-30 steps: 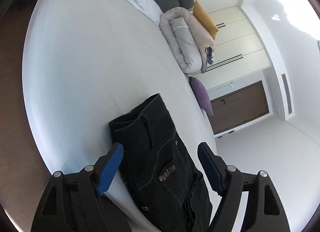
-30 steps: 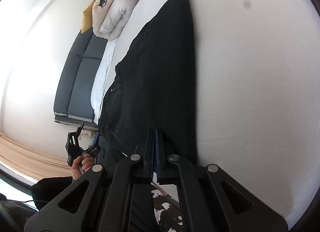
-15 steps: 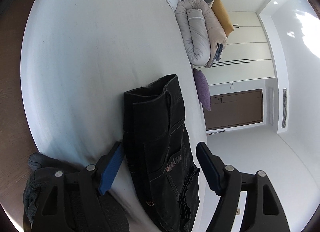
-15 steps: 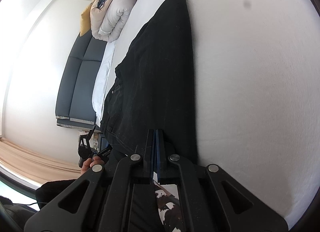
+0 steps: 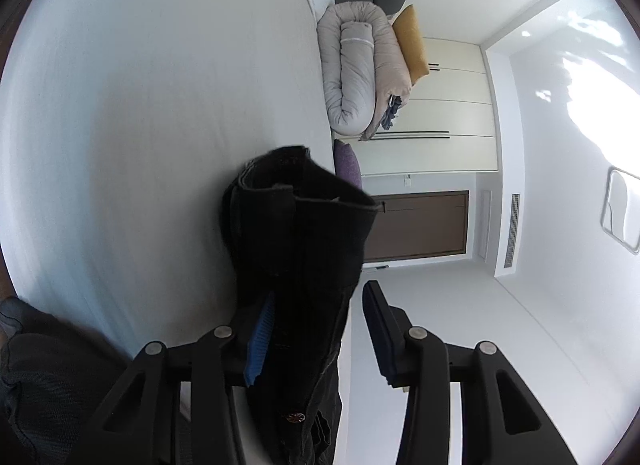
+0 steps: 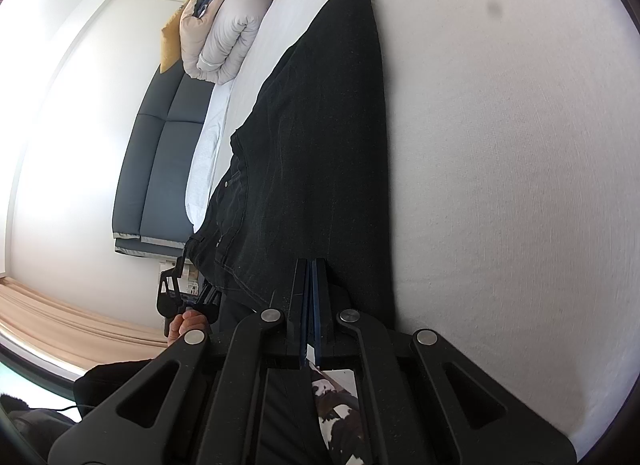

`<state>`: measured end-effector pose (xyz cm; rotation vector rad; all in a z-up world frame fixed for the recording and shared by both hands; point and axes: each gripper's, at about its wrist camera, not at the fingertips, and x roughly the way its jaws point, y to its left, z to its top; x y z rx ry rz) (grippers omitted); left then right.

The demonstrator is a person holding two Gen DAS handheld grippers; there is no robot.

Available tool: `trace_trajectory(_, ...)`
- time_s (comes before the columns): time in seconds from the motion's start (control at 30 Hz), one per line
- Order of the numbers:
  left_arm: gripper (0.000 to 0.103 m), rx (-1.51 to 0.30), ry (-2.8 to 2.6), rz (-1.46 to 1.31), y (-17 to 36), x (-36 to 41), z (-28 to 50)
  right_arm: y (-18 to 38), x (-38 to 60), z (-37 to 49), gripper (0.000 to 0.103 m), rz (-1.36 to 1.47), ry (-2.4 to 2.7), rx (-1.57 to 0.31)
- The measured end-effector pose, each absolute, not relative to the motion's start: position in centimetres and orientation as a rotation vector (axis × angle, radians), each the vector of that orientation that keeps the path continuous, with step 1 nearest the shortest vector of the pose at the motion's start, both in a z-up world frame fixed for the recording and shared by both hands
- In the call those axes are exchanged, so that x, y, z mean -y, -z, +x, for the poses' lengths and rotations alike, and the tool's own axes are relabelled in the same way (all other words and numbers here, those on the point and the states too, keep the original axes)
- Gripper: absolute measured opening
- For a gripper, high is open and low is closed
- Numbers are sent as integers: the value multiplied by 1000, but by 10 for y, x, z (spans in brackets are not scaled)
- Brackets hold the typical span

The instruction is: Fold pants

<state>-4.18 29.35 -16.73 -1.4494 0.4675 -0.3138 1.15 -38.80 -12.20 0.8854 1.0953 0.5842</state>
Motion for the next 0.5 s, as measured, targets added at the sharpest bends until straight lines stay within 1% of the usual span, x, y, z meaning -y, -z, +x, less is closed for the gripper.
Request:
trace_trajectory(0.07,46,-525,311,-1440,171,-287,-33,122,388,11,0,886,-584,-1095)
trace_trajectory(0.1,54,-550,298,-1405,167,-284,-30,122,388,11,0,886,-584,-1096)
trace_trajectory(0.13,57,-576,287,-1382,165,-281,-26,122,388,11,0,886,-584,-1096)
trace_trajectory(0.2,57,-595,256,-1350,161,-278,-23,121,389,11,0,887,-583,-1098)
trace_trajectory(0.3,56,-576,251,-1353,157,-278,-19,120,389,9,0,886,-580,-1102)
trace_trajectory(0.37,48,-544,261,-1352,152,-281,-19,120,389,7,0,891,-582,-1103)
trace_trajectory(0.43,32,-518,278,-1335,145,-285,-16,121,390,7,0,902,-584,-1107)
trace_trajectory(0.5,26,-500,292,-1325,144,-286,-13,121,389,7,0,906,-580,-1113)
